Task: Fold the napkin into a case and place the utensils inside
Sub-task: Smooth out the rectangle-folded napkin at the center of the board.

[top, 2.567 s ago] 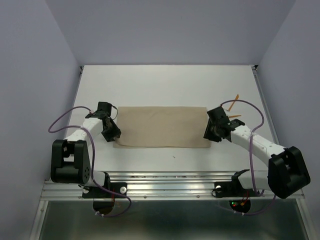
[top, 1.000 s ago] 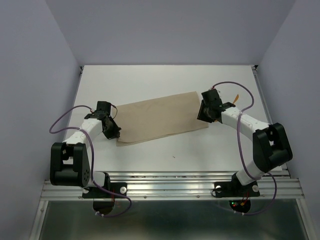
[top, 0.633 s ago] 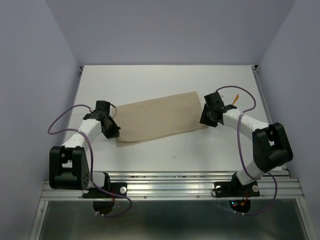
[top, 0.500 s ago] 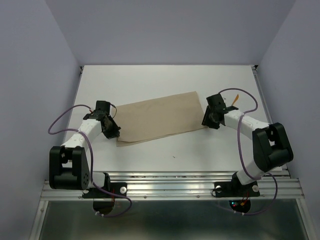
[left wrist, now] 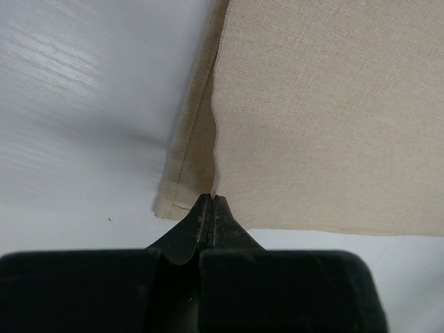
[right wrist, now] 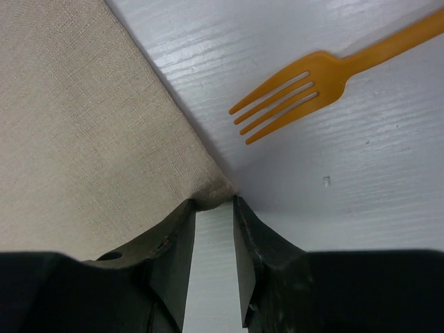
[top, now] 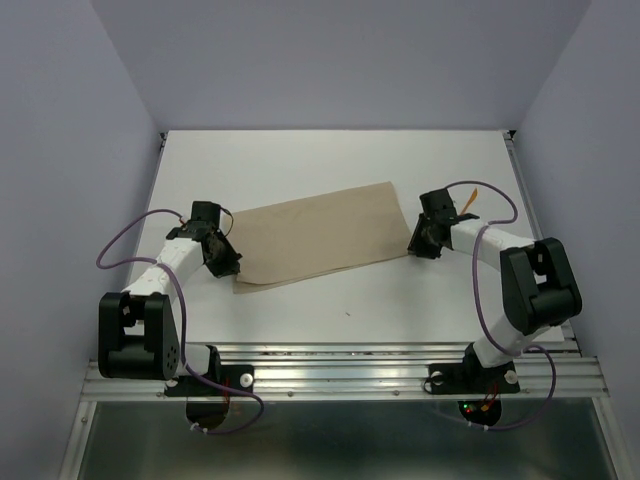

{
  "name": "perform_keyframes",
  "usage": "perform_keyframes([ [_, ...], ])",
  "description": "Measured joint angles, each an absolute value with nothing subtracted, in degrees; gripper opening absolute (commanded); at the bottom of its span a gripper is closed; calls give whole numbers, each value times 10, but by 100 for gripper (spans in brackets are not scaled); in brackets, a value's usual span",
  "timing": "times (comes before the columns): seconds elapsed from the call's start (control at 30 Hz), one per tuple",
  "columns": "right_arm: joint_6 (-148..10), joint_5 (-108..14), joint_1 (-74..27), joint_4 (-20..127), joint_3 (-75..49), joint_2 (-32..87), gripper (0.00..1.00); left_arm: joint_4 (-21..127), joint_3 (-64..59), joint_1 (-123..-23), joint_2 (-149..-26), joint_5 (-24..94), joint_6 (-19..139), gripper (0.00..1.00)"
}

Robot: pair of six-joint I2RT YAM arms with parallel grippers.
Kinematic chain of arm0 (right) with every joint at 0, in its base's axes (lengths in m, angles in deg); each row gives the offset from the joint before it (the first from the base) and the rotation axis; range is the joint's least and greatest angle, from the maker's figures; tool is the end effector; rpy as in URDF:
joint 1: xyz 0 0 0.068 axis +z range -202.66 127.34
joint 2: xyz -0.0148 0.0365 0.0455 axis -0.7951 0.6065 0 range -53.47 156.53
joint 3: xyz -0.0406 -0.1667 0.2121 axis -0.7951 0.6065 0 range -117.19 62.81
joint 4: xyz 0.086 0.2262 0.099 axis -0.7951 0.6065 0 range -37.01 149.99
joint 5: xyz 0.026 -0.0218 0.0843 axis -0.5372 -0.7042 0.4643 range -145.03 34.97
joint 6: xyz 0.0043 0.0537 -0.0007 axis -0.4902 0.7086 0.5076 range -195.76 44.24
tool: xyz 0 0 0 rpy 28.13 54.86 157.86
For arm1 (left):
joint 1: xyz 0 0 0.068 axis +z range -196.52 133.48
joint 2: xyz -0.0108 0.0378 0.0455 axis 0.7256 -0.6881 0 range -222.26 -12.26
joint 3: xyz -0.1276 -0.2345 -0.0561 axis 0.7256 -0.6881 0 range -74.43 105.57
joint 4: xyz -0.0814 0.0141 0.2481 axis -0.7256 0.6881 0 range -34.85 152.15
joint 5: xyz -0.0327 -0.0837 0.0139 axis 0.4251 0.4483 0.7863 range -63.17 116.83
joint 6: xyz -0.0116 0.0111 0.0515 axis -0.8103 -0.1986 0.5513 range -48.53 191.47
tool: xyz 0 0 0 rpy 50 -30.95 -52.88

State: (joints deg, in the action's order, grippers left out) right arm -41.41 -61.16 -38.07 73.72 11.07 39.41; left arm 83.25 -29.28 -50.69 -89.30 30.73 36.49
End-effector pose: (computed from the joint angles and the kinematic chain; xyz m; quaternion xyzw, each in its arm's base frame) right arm 0.2999 0.0741 0.1648 0.1789 0.9520 0.0534 0.2424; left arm 0.2544 -0.0210 0.1974 -0.2479 0.9330 -0.1177 0.2328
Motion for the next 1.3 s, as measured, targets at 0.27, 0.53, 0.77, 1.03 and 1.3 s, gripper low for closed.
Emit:
perform_keyframes([
  [0.27,-409,-606,-381,725,108,400,23,832,-293,-507,-893,309,365,0],
  [0.53,-408,-613,-381,722,108,396,11,832,-293,-507,-893,310,365,0],
  [0.77,-413,-618,-381,724,104,383,11,832,-293,-507,-893,312,365,0],
  [1.03,-416,-618,-381,723,98,383,1,832,-293,-507,-894,313,365,0],
  [1.3,-418,-612,-381,727,75,383,1,841,-286,-507,-894,313,369,0],
])
